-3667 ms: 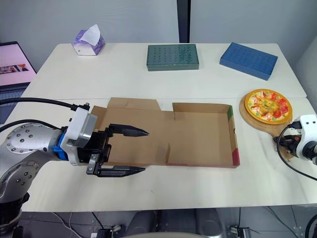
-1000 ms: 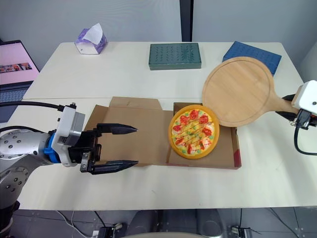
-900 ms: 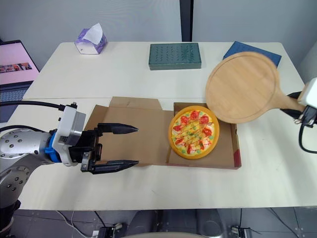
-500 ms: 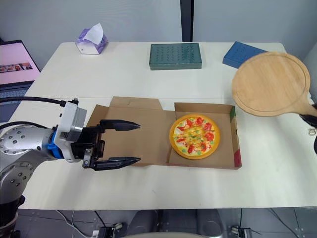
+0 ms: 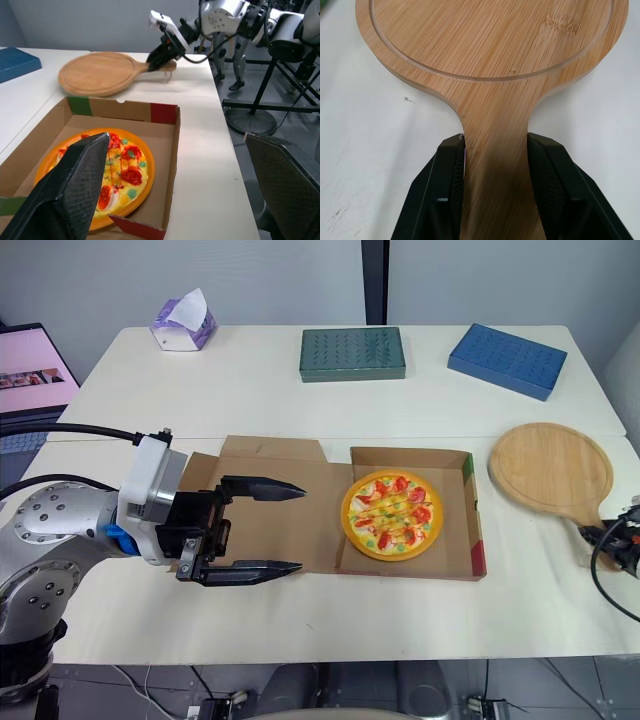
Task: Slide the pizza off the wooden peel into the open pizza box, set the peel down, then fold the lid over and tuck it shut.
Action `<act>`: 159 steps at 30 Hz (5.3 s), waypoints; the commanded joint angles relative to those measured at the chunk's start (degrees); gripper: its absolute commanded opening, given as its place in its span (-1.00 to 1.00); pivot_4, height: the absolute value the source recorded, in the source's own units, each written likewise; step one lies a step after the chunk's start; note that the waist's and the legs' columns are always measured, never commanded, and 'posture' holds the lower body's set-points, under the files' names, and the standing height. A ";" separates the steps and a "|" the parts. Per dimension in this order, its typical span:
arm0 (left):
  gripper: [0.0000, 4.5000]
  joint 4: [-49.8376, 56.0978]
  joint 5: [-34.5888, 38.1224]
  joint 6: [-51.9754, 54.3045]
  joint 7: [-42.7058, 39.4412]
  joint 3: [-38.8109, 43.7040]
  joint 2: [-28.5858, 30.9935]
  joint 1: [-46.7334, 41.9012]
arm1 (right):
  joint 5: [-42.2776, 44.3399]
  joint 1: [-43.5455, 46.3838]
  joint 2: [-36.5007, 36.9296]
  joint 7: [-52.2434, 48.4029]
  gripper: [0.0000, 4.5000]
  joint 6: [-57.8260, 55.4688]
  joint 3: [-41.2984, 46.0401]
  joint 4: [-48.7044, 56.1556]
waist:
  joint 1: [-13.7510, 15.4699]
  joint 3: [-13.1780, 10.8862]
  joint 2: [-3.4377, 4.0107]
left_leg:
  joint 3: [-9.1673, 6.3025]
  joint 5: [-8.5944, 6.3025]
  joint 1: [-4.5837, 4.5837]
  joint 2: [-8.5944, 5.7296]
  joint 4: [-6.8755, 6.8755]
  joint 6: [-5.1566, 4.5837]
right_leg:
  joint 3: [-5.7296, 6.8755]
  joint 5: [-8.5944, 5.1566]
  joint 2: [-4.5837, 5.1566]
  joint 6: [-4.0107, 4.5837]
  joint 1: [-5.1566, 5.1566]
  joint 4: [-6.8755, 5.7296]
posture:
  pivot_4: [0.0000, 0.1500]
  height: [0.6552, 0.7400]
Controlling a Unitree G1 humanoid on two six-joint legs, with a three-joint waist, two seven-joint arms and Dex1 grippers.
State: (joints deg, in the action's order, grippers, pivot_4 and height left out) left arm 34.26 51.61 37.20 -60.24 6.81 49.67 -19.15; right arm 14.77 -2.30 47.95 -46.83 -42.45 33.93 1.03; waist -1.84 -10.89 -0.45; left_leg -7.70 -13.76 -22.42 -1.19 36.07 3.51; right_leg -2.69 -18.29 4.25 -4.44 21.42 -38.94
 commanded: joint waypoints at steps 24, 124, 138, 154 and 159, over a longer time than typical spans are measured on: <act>1.00 1.96 1.88 0.94 2.94 4.24 -0.13 1.06 | 8.76 2.61 7.97 -3.06 0.97 4.97 3.49 3.60 | -0.17 0.02 -0.02 | 0.00 0.00 0.08 0.02 0.00 0.00 | 0.00 0.00 -0.02 0.00 -0.06 0.01 | 1.00 1.00; -0.98 3.82 41.35 -8.11 71.65 17.94 -14.92 40.55 | 6.43 41.47 1.77 -18.24 1.00 15.72 -37.24 7.50 | 1.42 0.62 -0.16 | 0.00 -0.02 -0.11 -0.06 -0.08 0.02 | -0.01 0.02 0.07 -0.01 0.00 0.47 | 1.00 1.00; -1.00 -2.32 20.11 -5.71 46.21 20.00 -4.77 31.75 | -22.81 55.06 -4.00 -10.65 -0.53 44.80 -51.70 -34.28 | 0.36 0.40 -0.41 | -0.05 0.04 -0.21 -0.04 -0.17 0.12 | 0.07 0.02 0.06 -0.01 0.08 0.55 | 1.00 1.00; -1.00 -22.38 1.04 -9.68 13.75 11.30 0.92 10.91 | -14.02 44.23 -0.47 -33.79 -0.99 41.22 -50.21 -20.28 | 0.11 0.17 -0.35 | -0.09 0.00 -0.31 -0.05 -0.13 0.06 | 0.10 0.03 0.07 -0.02 0.31 0.25 | 1.00 1.00; -1.00 -33.30 -7.10 -16.44 4.25 7.01 -0.67 1.42 | -9.95 37.86 1.56 -34.21 -0.99 31.60 -47.89 -6.59 | 0.12 0.17 -0.36 | -0.14 0.01 -0.32 -0.05 -0.10 0.06 | 0.16 0.03 0.07 -0.02 0.32 0.19 | 1.00 1.00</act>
State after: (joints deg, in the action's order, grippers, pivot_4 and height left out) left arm 2.80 46.75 23.78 -52.72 14.23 49.47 -15.65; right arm 2.42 36.51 48.47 -80.48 -7.58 -16.15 -11.19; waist -1.72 -10.73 -0.81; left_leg -7.85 -13.76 -22.75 -1.23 35.97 3.57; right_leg -2.53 -18.26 4.31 -4.46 21.75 -38.75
